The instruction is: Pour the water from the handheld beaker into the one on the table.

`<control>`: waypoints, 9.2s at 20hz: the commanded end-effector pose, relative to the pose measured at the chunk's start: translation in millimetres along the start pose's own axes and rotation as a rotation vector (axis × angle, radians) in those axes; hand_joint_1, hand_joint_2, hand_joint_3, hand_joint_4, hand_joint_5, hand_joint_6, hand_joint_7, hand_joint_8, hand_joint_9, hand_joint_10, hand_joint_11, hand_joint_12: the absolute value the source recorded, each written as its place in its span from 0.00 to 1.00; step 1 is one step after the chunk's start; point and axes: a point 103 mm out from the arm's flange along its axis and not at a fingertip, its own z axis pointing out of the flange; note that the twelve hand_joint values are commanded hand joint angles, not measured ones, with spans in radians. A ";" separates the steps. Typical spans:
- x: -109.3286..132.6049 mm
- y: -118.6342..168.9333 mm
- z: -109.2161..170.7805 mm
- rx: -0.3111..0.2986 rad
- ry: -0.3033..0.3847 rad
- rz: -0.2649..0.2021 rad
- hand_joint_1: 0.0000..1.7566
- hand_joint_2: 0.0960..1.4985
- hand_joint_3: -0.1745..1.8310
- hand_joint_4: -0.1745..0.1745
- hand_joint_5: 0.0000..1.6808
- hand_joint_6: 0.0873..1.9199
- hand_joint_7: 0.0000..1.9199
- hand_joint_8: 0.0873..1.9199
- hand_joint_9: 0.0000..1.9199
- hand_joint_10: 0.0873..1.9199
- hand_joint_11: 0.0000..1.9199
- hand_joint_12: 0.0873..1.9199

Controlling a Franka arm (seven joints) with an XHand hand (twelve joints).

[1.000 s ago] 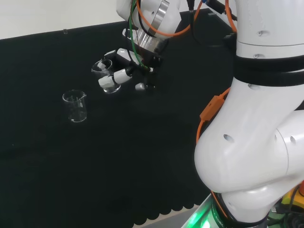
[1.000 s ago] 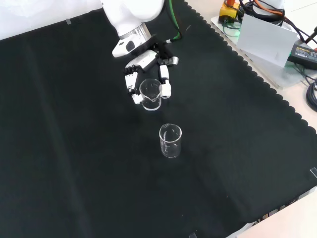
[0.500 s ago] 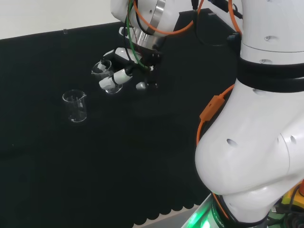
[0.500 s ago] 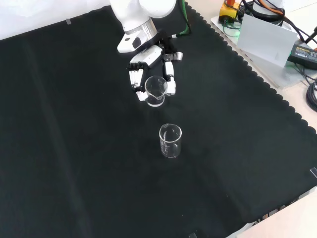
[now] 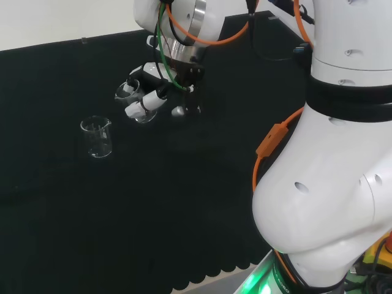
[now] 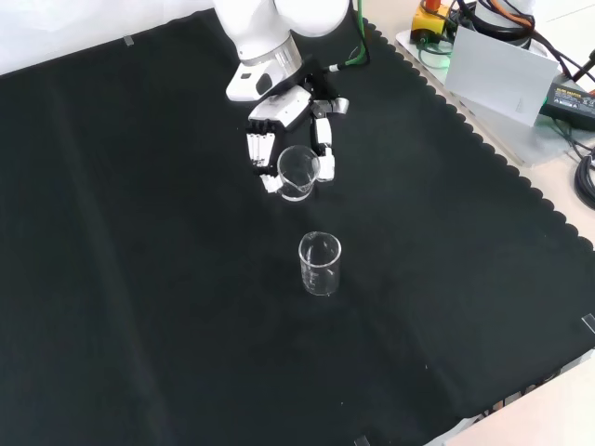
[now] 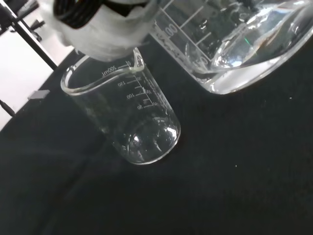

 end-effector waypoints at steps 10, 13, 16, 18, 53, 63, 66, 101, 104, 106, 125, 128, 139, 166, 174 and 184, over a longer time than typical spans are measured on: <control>20.8 21.4 10.2 0.087 -0.157 -0.011 0.73 0.75 0.00 0.00 0.61 0.47 0.57 0.47 0.72 0.55 0.54 0.49; 25.2 25.4 11.0 0.107 -0.206 -0.003 0.73 0.75 0.00 0.00 0.61 0.48 0.57 0.47 0.72 0.56 0.55 0.49; 28.9 29.5 9.7 0.129 -0.231 0.004 0.73 0.76 0.00 0.00 0.61 0.48 0.56 0.48 0.72 0.56 0.55 0.49; 32.0 31.6 8.3 0.137 -0.259 0.007 0.73 0.76 0.00 0.00 0.61 0.48 0.56 0.48 0.72 0.56 0.55 0.49; 66.4 43.1 4.1 0.328 -0.597 0.100 0.72 0.76 0.00 0.00 0.60 0.49 0.56 0.49 0.72 0.57 0.55 0.50; 74.8 47.0 2.1 0.358 -0.671 0.104 0.72 0.76 0.00 0.00 0.60 0.49 0.56 0.49 0.72 0.58 0.55 0.50; 77.5 47.6 0.3 0.359 -0.708 0.103 0.72 0.76 0.00 0.00 0.60 0.49 0.56 0.49 0.72 0.58 0.55 0.50; 93.2 52.4 -10.0 0.501 -0.826 0.153 0.72 0.76 0.00 0.00 0.60 0.49 0.56 0.49 0.73 0.57 0.56 0.51; 96.9 54.6 -10.7 0.512 -0.834 0.152 0.72 0.76 0.00 0.00 0.60 0.49 0.56 0.49 0.73 0.57 0.56 0.51; 98.1 55.3 -10.7 0.516 -0.837 0.152 0.72 0.76 0.00 0.00 0.60 0.49 0.56 0.49 0.73 0.57 0.56 0.51; 112.9 60.6 -14.1 0.583 -0.907 0.155 0.72 0.76 0.00 0.00 0.61 0.49 0.56 0.48 0.73 0.57 0.56 0.51; 114.1 60.3 -13.7 0.587 -0.908 0.153 0.72 0.76 0.00 0.00 0.61 0.49 0.56 0.48 0.73 0.57 0.56 0.51; 116.1 61.3 -13.2 0.598 -0.913 0.149 0.73 0.76 0.00 0.00 0.61 0.49 0.56 0.48 0.73 0.57 0.56 0.51; 120.7 70.2 -8.0 0.667 -0.936 0.155 0.73 0.76 0.00 0.00 0.61 0.49 0.56 0.48 0.73 0.57 0.56 0.51; 120.8 68.1 -11.3 0.668 -0.945 0.160 0.73 0.76 0.00 0.00 0.61 0.49 0.56 0.48 0.73 0.57 0.56 0.51; 123.0 68.8 -12.7 0.674 -0.949 0.170 0.73 0.76 0.00 0.00 0.61 0.49 0.56 0.48 0.73 0.57 0.55 0.51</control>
